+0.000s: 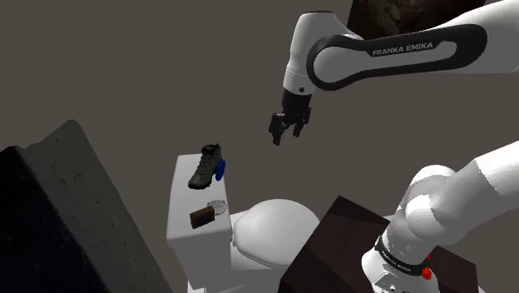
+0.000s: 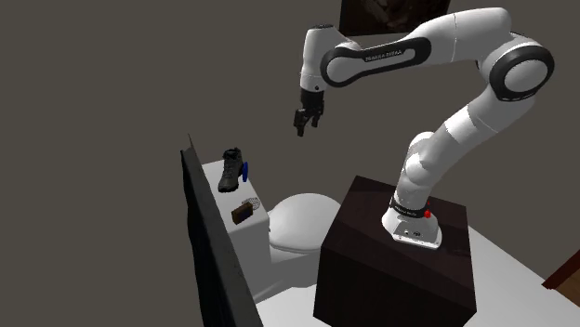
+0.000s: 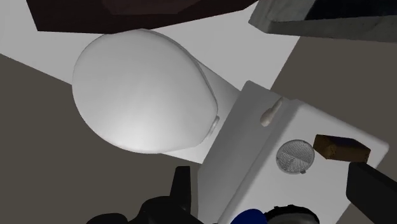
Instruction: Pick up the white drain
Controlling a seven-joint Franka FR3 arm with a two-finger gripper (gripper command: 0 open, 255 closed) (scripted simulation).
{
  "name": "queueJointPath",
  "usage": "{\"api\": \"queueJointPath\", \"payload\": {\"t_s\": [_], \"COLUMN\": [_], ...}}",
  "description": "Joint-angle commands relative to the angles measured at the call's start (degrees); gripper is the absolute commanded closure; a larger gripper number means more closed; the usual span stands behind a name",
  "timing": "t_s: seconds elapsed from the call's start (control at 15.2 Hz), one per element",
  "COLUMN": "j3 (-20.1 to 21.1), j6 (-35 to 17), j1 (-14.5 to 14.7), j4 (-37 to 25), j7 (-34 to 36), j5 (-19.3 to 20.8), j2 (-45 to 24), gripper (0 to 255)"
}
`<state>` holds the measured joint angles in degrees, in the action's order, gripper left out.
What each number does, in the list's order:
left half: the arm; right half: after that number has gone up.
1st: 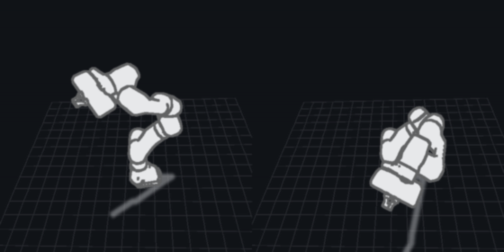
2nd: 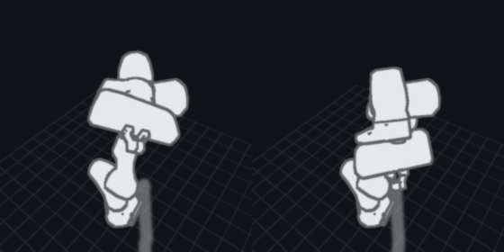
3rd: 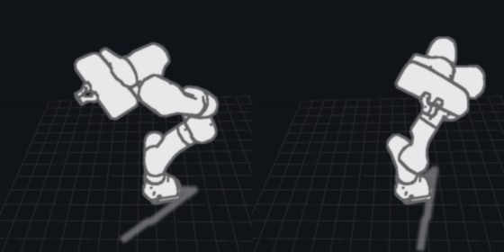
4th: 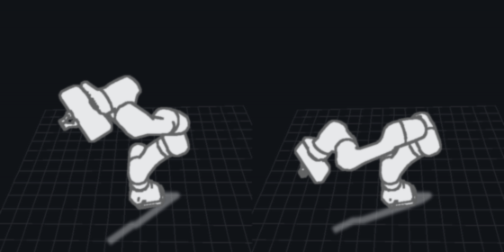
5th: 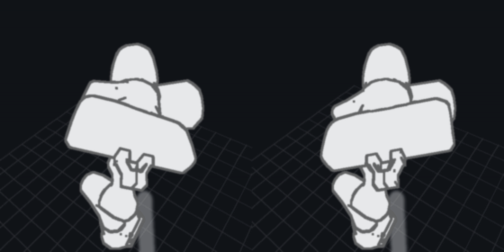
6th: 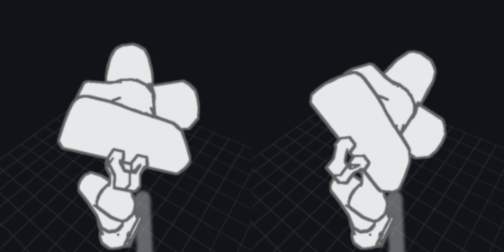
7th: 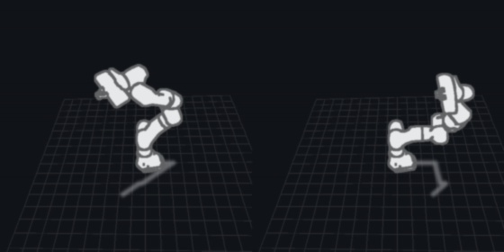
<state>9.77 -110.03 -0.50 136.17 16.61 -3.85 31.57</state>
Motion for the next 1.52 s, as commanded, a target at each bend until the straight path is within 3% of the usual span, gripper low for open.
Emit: {"api": "queueJointPath", "payload": {"t_s": [0.0, 0.4, 0.79, 1.45], "j3": [1.8, 6.3, 9.2, 7.5], "j6": [-3.2, -11.5, -17.9, -22.8], "j1": [-0.2, -1.4, -2.0, 1.5], "j4": [-0.2, -2.7, -8.1, -23.2], "j7": [3.3, 12.6, 22.9, 38.7], "j5": [-0.2, 1.3, 5.8, 14.9], "j2": [-3.8, -15.8, -29.5, -53.2], "gripper": [0, 0, 0, 0]}}
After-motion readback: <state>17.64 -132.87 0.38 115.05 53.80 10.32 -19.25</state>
